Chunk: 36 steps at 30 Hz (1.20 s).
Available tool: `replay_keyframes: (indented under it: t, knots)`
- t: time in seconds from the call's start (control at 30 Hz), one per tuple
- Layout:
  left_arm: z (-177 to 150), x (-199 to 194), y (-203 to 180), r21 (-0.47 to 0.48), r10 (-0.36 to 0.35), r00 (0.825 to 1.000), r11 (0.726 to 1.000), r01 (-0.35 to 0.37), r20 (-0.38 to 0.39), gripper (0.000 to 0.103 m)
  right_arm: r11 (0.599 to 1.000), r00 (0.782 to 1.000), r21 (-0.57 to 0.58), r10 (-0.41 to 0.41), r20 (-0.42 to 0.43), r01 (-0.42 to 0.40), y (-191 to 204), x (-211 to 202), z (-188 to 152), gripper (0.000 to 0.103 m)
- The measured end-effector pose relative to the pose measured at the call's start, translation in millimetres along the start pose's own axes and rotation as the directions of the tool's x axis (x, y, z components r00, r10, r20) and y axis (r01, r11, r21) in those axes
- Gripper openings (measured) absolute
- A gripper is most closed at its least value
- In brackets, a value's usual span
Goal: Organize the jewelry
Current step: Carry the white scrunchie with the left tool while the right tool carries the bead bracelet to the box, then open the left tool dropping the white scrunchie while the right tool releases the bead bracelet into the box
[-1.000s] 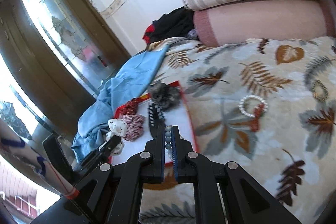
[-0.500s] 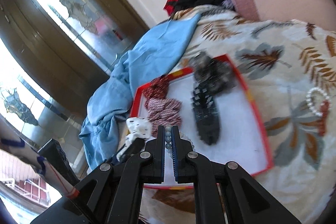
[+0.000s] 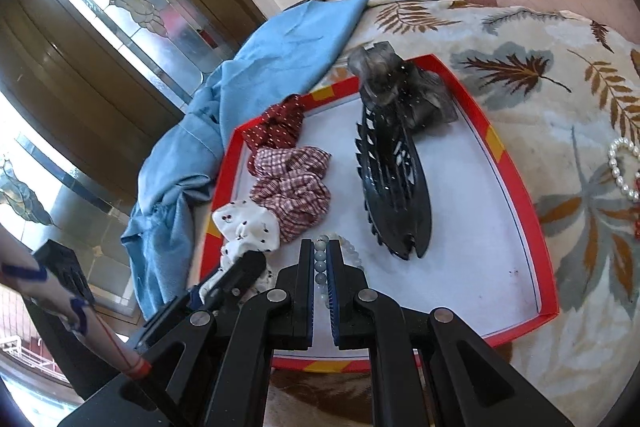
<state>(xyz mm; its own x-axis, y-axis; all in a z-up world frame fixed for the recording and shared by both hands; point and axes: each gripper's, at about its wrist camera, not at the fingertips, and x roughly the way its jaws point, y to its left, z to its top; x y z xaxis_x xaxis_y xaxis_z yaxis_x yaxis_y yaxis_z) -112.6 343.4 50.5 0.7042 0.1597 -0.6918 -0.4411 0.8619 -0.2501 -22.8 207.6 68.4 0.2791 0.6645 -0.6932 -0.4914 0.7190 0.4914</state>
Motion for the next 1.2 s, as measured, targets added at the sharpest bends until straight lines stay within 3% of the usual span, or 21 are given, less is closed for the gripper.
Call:
replay_keyframes:
  t: [0.23,0.47,0.6,0.7,0.77,1.2]
  knots:
    - [0,3,3,-0.012,0.013,1.000,1.000,-0.013,-0.011,0.027,1.000,1.000,-0.005,-0.025,-0.018,0.025,-4,5,-12,0.008]
    - [-1,-1,-1,0.005,0.013,1.000,1.000,-0.014,0.009,0.038,1.000,0.999,-0.003,-0.018,-0.032,0.017,-6,6,-20,0.008]
    - [0,-2,2,-0.011,0.011,1.000,1.000,-0.011,0.016,0.038,1.000,1.000,0.001,-0.016,-0.020,0.016,-7,1,-20,0.008]
    - [0,-5,2,-0.014,0.011,1.000,1.000,-0.011,0.029,0.046,1.000,1.000,0.019,-0.004,-0.010,0.004,-9,-4,-19,0.019]
    - [2,-10,3,-0.023,0.010,0.999,1.000,-0.009,0.050,0.051,1.000,1.000,0.026,0.007,0.001,-0.007,-10,-9,-18,0.036]
    - [5,-32,-11,0.009,-0.004,0.986,1.000,0.003,0.166,0.051,0.999,0.992,0.029,0.010,0.126,-0.014,-11,-77,-10,0.037]
